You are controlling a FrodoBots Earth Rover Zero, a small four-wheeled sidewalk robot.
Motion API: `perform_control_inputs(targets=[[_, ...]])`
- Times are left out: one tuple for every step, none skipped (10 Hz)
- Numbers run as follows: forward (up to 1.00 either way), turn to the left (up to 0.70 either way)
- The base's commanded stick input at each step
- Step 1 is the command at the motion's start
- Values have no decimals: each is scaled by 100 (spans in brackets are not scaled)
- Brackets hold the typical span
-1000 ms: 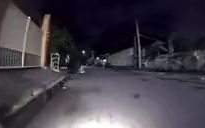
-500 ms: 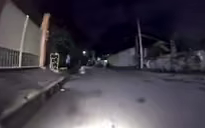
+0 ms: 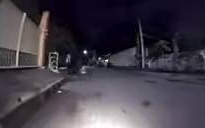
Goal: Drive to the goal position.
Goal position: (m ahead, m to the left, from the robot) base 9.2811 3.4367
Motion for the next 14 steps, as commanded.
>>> perform_control_inputs(targets=[[50,0],[50,0],[50,0],[50,0],[50,0],[50,0],[50,0],[50,0],[50,0],[50,0],[50,0],[50,0],[50,0],[50,0]])
